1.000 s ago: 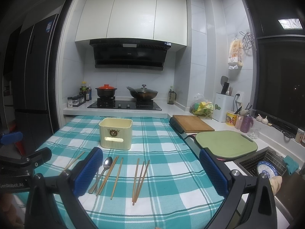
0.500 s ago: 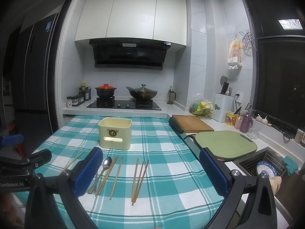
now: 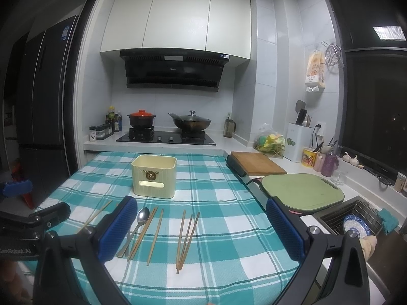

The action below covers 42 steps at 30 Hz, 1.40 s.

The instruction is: Organize utensils

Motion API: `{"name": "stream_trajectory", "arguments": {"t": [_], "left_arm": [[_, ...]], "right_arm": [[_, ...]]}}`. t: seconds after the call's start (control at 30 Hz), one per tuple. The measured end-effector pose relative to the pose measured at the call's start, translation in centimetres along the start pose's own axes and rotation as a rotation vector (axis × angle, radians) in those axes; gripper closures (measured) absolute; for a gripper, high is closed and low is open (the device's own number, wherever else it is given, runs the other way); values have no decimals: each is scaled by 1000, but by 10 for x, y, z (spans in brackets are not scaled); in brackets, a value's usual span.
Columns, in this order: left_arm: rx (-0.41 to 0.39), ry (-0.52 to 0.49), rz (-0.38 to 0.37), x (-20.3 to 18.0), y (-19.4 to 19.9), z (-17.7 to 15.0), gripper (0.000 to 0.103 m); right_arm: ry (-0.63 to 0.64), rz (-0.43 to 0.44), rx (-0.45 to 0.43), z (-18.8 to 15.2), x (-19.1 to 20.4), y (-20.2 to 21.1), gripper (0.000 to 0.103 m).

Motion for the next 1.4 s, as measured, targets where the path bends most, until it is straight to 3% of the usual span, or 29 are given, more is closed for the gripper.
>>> {"name": "stream_trajectory", "arguments": {"t": [0.23,0.53,0.77,0.9,1.13,1.23,1.3,1.4], "left_arm": [[-32,19,45,24,-5,6,0],[29,81,110,74,-32,2,0],[141,98,153,100,-75,-14,0],[197,75,187,105,-100,-27,0],[252,97,142,108,-135,-29,0],[269,90,161,114,-151,-25,0],[290,98,158,119,-161,-23,0],[323,109,158,129,-176,-22,0]], "right_arm": [[-5,12,6,1,4,-4,0],[4,57,-28,3,8,-9,0],[22,112,42,-12,8,-39,0],[3,101,86,-21,-4,-61,0],[10,94,239,-53,-25,-128,1],[-2,132,318,-69,-28,-159,16],[-33,170,380,-81,-29,-182,32],[-81,226,461,-98,-27,-212,44]]}}
Point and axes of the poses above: each gripper's, at about its wrist camera, not at the fingertips, and y roughly against the way its jaws point, x to its left, z to its top, the point moved 3 cm from there along -y, roughly the way its jaws point, and after that the axes turned 10 degrees about y, right-handed, at the moved point
